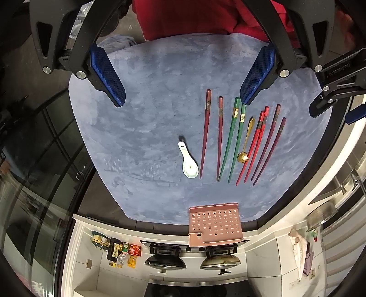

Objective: Organize utensils

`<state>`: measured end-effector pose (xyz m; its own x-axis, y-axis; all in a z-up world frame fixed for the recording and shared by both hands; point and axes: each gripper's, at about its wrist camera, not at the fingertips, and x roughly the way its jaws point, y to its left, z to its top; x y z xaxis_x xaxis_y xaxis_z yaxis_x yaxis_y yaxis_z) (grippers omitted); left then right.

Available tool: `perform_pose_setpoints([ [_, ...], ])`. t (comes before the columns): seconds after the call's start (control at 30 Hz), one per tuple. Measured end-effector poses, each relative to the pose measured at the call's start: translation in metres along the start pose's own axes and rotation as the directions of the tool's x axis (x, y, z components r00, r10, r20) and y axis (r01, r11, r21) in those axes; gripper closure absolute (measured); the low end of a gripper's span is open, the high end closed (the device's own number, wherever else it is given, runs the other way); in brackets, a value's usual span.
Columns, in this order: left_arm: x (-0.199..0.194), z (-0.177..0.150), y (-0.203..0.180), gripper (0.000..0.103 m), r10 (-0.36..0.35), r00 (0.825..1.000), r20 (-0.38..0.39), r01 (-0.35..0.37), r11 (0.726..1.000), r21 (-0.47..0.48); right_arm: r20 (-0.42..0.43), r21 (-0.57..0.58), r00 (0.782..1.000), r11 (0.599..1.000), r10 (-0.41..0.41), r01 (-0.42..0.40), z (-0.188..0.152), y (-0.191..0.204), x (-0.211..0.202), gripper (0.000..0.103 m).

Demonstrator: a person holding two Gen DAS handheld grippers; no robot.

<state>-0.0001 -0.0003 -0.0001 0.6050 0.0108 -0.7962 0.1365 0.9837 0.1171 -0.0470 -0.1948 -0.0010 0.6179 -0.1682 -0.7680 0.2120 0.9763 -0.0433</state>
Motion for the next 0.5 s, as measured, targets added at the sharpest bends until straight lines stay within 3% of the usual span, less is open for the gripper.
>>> perform_pose_setpoints([
  [0.5, -0.0002, 0.0002, -0.0004, 0.007, -0.014, 1.000, -0.002, 0.014, 1.000, -0.003, -0.007, 0.001, 1.000, 1.000, 0.007, -0.007, -0.0004, 0.0004, 0.0027, 0.007],
])
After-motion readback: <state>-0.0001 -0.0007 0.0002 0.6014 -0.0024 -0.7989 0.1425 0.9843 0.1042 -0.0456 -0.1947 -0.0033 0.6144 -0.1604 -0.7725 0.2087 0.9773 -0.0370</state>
